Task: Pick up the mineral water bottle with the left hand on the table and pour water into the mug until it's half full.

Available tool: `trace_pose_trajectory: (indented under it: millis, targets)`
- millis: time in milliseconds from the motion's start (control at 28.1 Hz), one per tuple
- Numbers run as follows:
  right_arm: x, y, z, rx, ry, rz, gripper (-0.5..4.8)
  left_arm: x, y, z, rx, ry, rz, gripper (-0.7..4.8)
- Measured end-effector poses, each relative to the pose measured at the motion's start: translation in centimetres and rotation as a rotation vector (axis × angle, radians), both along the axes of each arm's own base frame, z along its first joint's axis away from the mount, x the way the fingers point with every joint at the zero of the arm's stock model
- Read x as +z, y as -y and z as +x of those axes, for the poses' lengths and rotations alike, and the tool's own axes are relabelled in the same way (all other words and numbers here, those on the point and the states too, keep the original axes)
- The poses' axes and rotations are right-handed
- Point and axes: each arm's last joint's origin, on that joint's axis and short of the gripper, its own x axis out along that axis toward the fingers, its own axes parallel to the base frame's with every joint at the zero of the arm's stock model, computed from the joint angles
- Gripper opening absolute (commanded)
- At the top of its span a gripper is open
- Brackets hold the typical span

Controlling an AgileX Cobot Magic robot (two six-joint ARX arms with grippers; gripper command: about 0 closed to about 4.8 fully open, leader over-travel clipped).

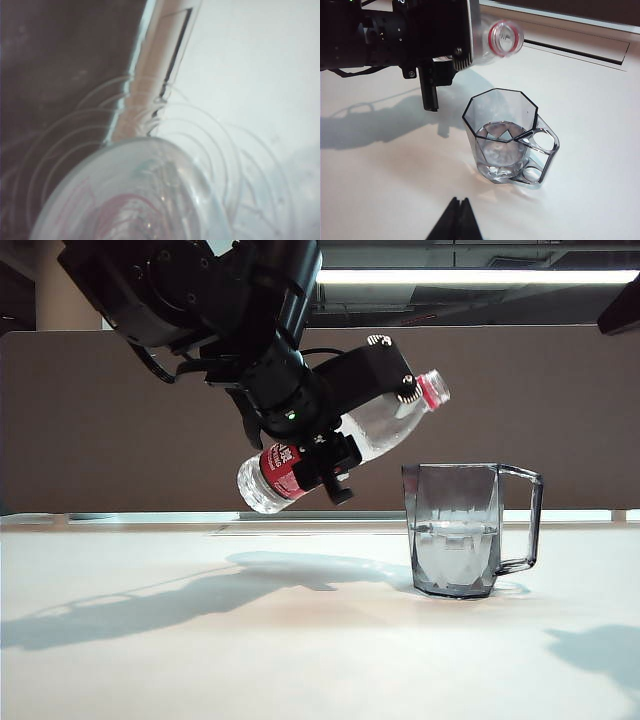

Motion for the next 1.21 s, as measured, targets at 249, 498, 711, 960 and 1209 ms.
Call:
trace_pose_trajectory:
  millis: [249, 498, 711, 960, 1209]
  targets:
    - [0.0, 0.0, 0.0, 0.0, 0.0, 0.0, -0.05, 0.7, -0.2, -0.2, 0.064, -0.07, -0.203, 2.09]
    - [0.0, 0.0, 0.0, 0.0, 0.0, 0.0, -0.05, 2.6, -0.6, -0.6, 0.127, -0.13, -0.456, 2.05]
    - [0.0, 0.0, 0.0, 0.0, 0.001, 0.0, -0.05, 4.2, -1.9, -0.4, 0.17, -0.177, -0.627, 2.03]
    - [0.0, 0.0, 0.0, 0.0, 0.0, 0.0, -0.05, 5.0, -5.6, 0.3, 0.228, -0.258, -0.775, 2.03]
    - [0.0, 0.0, 0.0, 0.0, 0.0, 0.0, -0.05, 4.3, -8.8, -0.4, 0.232, -0.333, -0.839, 2.01]
